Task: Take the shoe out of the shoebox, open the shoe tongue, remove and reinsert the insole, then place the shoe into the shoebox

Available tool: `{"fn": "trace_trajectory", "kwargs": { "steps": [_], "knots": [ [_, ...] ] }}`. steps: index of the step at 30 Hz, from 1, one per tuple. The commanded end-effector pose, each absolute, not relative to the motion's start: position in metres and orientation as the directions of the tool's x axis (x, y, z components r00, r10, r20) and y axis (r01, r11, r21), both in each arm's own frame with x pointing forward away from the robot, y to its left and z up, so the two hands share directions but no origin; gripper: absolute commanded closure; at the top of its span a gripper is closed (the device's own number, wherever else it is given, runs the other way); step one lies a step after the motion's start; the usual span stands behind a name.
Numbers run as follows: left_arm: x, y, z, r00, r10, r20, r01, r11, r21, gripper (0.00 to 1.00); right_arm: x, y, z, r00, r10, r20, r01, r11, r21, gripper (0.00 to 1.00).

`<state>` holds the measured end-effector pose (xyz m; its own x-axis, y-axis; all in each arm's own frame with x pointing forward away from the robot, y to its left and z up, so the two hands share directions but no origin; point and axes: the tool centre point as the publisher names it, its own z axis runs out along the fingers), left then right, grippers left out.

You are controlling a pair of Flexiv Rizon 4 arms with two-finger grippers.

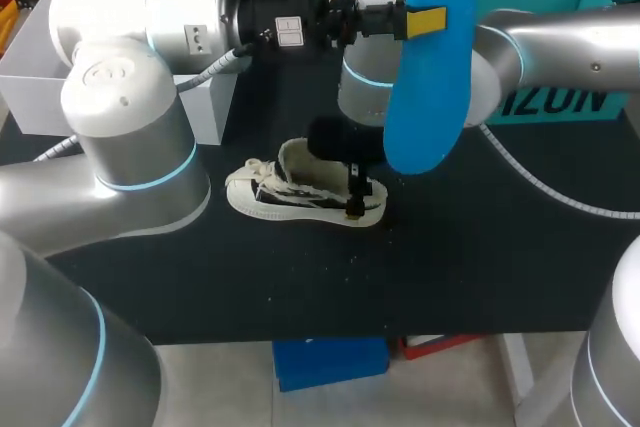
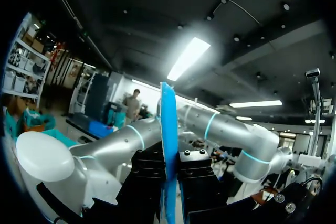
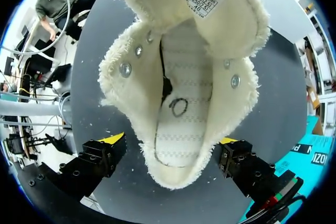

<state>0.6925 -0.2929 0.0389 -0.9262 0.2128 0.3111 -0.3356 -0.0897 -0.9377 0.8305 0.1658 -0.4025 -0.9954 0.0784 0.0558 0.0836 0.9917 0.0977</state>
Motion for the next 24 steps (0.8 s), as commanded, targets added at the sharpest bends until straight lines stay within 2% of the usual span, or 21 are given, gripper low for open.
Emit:
{"fn": "trace_trajectory", "kwargs": {
  "steps": [1,10,20,24],
  "knots": [
    [0.6918,-0.295,0.0388,-0.927,0.209,0.311,-0.335,-0.09,-0.938,1.0,0.8325,0.1702,-0.405,-0.995,0.077,0.059,0.082,0.993,0.087,0.0],
    [0.6918,-0.295,0.0388,-0.927,0.209,0.311,-0.335,-0.09,-0.938,1.0,0.8328,0.1714,-0.4036,-0.996,0.074,0.057,0.079,0.993,0.087,0.0],
    [0.6918,-0.295,0.0388,-0.927,0.209,0.311,-0.335,-0.09,-0.938,1.0,0.8313,0.173,-0.4016,-0.996,0.084,0.006,0.084,0.977,0.194,0.0],
    [0.6918,-0.295,0.0388,-0.927,0.209,0.311,-0.335,-0.09,-0.938,1.0,0.8331,0.1749,-0.3998,-0.993,0.113,-0.03,0.1,0.951,0.292,0.0]
  ]
}}
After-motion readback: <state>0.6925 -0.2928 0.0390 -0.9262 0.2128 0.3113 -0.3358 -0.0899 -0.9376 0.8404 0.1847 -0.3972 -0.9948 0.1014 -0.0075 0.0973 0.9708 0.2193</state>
